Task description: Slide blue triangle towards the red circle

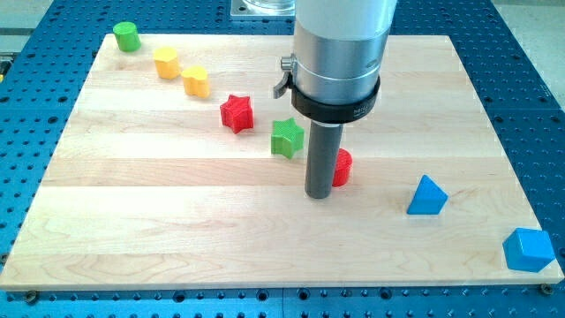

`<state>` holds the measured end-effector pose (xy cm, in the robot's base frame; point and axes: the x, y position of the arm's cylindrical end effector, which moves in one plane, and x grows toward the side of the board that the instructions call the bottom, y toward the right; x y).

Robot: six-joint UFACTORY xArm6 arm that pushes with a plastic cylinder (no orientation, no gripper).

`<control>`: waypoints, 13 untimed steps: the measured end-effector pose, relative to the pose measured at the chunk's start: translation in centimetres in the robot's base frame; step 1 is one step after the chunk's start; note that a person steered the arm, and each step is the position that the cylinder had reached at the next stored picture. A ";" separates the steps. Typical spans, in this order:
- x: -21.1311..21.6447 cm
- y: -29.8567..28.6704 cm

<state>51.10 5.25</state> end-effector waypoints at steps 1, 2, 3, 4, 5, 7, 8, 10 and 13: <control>0.0 2.8; 0.1 4.3; -0.5 10.2; -1.4 15.0; -4.0 15.2; -5.9 15.2; -7.3 15.2; -9.2 15.1; -2.2 15.0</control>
<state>48.88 20.28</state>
